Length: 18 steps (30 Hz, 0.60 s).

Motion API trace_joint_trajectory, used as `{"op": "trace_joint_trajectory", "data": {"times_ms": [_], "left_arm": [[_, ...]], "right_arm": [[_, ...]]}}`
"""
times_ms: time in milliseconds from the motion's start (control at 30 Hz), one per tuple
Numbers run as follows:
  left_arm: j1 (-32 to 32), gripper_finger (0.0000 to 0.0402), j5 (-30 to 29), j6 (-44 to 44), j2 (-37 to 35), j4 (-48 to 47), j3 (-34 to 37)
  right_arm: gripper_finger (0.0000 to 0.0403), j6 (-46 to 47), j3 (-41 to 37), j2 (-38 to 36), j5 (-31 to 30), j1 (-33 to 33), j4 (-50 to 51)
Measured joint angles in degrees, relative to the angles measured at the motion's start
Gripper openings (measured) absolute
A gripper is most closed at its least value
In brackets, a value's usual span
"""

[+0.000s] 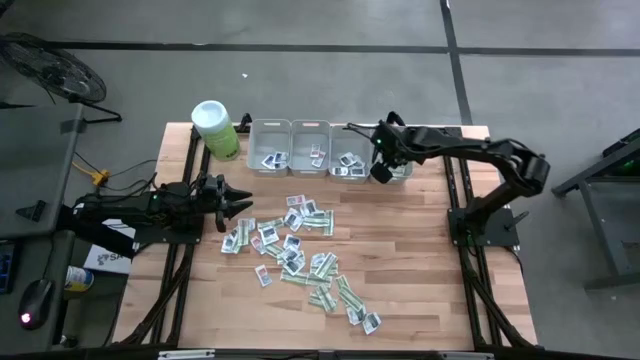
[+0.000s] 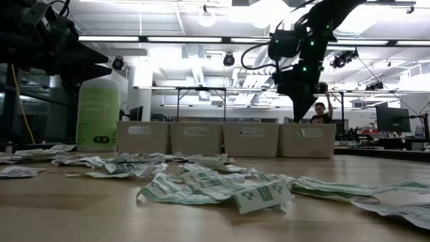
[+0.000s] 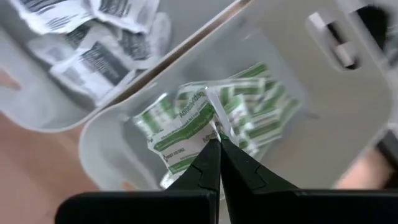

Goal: Pick & Place First Aid Supplies
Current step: Put the bandage into the right gray bin

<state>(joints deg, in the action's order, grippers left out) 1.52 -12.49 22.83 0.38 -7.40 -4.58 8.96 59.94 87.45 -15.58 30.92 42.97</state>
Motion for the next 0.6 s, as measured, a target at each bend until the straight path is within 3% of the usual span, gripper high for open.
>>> {"op": "trace_joint_trajectory", "data": {"times_ms": [133, 600], "left_arm": [[0.0, 0.0150, 0.0, 0.0, 0.0, 0.0, 0.0], [0.0, 0.0150, 0.0, 0.0, 0.0, 0.0, 0.0]], "right_arm": [[0.0000, 0.0, 0.0, 0.4, 5.2, 2.3, 0.0], [0.0000, -1.4, 0.0, 0.4, 7.1, 3.6, 0.2]]}}
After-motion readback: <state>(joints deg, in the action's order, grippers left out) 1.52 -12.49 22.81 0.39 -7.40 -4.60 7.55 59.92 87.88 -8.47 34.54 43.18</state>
